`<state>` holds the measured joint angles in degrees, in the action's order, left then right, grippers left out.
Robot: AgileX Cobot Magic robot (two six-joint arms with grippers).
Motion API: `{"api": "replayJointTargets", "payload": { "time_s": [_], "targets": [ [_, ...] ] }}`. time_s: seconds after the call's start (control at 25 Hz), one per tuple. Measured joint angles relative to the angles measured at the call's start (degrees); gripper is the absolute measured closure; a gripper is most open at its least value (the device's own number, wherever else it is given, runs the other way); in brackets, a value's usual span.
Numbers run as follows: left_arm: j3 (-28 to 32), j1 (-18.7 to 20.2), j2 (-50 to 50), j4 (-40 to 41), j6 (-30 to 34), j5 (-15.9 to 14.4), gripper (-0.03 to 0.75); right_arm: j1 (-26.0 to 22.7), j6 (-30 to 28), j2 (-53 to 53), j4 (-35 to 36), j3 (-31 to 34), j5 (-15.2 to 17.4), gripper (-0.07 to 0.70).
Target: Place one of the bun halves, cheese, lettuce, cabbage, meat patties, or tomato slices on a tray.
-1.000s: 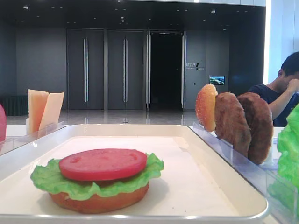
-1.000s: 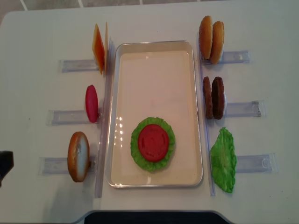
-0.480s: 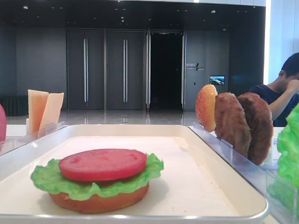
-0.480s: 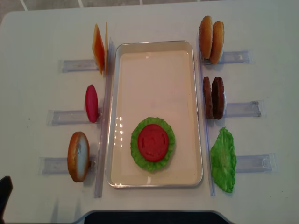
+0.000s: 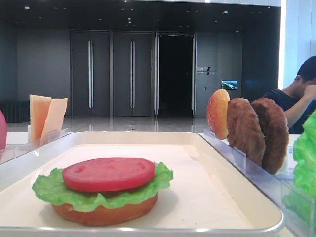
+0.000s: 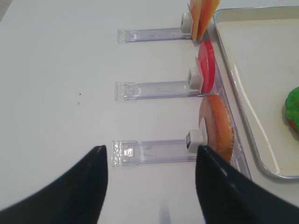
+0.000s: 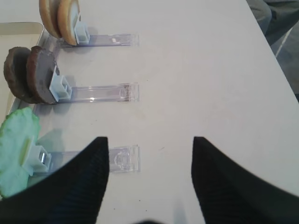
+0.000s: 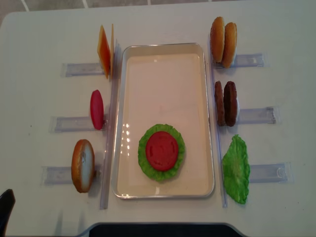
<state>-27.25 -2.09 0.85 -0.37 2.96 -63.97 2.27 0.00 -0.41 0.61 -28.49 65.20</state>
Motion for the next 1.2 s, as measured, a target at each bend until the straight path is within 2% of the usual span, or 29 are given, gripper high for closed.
{"api": "replayJointTargets", "payload": {
  "time_s": [0.48,1.2],
  "targets": [
    [0.04,0.0,0.0,-0.16,0.03,0.02,0.372,0.0,0.0,0.0,0.0,0.0,0.0,0.224],
    [0.11,0.0,0.0,-0.22,0.03,0.08,0.421,0.0,0.0,0.0,0.0,0.0,0.0,0.225]
  ]
}}
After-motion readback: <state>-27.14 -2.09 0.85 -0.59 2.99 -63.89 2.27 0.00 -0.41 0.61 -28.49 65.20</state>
